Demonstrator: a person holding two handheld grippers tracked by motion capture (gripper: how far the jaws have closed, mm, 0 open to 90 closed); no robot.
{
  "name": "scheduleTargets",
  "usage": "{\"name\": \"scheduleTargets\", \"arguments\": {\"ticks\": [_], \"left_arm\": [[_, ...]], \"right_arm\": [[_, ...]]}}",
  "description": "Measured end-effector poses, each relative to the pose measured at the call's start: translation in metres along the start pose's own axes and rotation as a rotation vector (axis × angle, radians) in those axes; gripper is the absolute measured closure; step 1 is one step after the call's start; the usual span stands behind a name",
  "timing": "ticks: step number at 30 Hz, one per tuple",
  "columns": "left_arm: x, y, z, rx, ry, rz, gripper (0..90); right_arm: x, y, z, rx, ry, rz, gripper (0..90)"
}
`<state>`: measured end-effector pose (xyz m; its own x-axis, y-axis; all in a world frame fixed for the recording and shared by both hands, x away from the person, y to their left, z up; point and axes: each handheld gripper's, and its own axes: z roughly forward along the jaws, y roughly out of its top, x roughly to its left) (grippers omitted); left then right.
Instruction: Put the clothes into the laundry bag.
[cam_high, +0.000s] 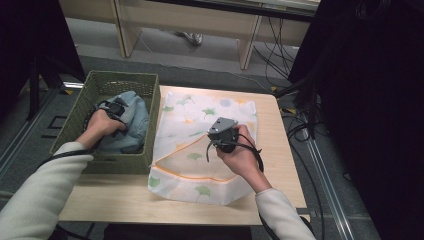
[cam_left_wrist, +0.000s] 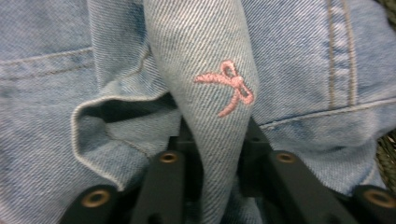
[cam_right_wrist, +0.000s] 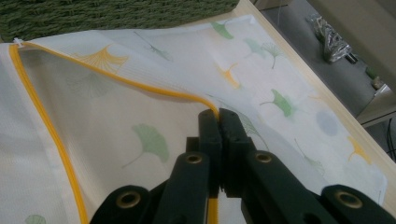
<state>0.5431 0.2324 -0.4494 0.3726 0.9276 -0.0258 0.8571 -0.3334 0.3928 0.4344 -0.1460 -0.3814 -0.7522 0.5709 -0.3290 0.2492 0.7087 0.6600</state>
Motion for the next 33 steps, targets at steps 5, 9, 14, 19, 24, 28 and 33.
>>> {"name": "scheduleTargets", "arguments": {"ticks": [5, 9, 14, 19, 24, 28, 33], "left_arm": [[0.006, -0.003, -0.012, -0.083, -0.027, -0.025, 79.5], [0.010, -0.008, -0.026, -0.193, -0.042, -0.048, 79.9], [0.008, -0.014, -0.050, -0.364, -0.025, -0.018, 80.3], [0.008, -0.018, -0.075, -0.509, -0.013, -0.021, 80.4], [0.007, -0.024, -0.098, -0.652, 0.045, -0.007, 80.5], [0.005, -0.029, -0.112, -0.730, 0.058, -0.002, 80.5], [0.001, -0.034, -0.125, -0.802, 0.053, 0.004, 80.5]], "right_arm": [[-0.001, 0.000, 0.001, -0.006, 0.003, -0.012, 90.0], [-0.002, 0.000, 0.000, -0.009, 0.000, -0.011, 90.0], [-0.002, -0.001, 0.001, -0.008, -0.001, 0.007, 90.0], [-0.004, -0.001, 0.001, -0.014, -0.006, 0.015, 90.0], [-0.004, -0.001, 0.001, -0.019, -0.008, 0.001, 90.0], [-0.004, -0.001, 0.000, -0.019, -0.007, 0.014, 90.0], [-0.005, 0.000, 0.000, -0.027, -0.012, 0.009, 90.0]]}}
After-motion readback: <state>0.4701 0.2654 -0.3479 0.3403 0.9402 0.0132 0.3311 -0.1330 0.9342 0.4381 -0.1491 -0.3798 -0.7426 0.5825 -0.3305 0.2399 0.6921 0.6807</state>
